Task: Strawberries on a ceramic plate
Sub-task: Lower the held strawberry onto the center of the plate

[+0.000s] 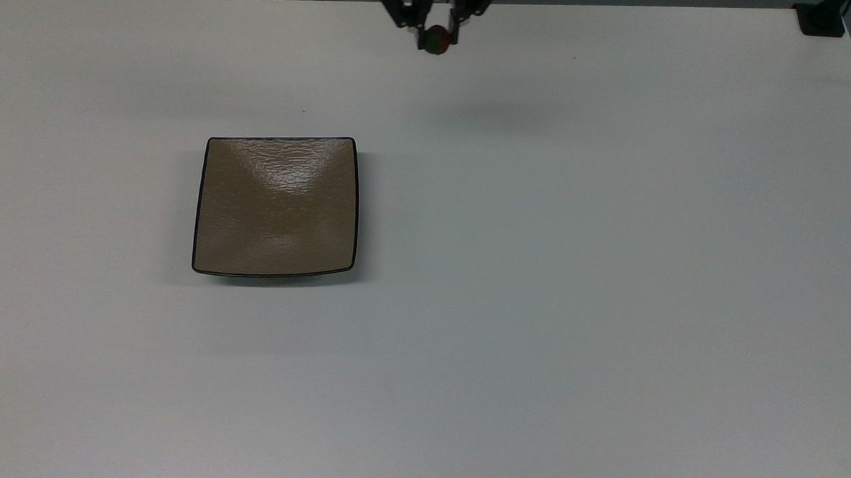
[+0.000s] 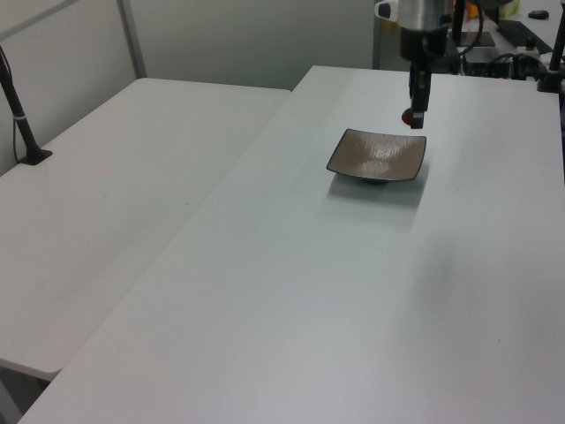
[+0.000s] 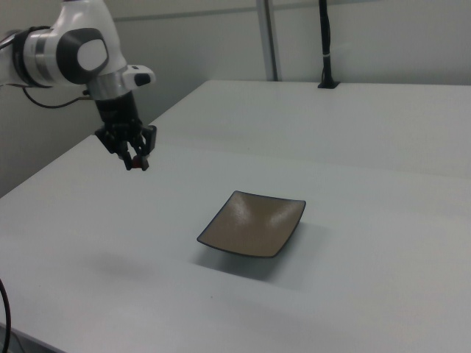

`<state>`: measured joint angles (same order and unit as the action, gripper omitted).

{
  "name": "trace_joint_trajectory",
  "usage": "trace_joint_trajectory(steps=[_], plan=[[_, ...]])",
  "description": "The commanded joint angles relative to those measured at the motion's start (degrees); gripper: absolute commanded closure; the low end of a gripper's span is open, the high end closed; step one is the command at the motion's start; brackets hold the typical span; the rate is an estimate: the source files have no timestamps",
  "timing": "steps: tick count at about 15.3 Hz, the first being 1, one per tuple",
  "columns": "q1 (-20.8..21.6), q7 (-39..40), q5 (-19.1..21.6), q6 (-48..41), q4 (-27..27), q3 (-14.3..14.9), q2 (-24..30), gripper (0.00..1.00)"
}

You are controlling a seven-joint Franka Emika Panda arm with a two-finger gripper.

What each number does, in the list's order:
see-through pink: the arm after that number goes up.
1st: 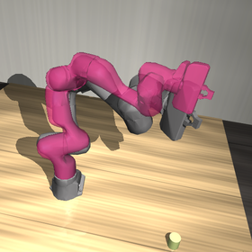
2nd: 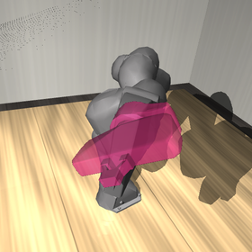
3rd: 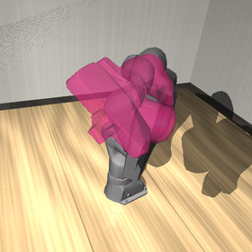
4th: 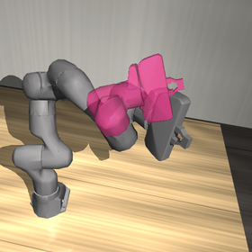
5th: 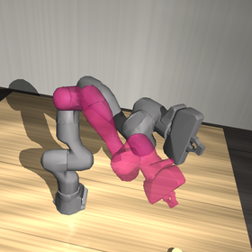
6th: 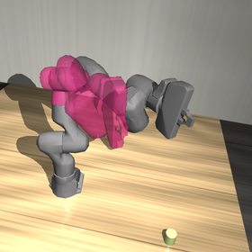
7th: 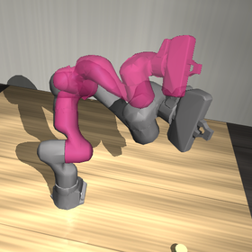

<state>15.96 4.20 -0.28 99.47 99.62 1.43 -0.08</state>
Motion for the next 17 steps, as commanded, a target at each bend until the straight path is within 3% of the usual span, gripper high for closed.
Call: trace_joint_trajectory(steps=[1,7,17], plan=[[-1.5,6.2,0.9,-0.2,0.0,2.7,-0.4,1.0],[-4.7,10.2,0.7,8.7,0.0,6.7,-5.0,1.0],[-10.9,12.8,0.7,24.0,0.8,6.9,-16.8,1.0]])
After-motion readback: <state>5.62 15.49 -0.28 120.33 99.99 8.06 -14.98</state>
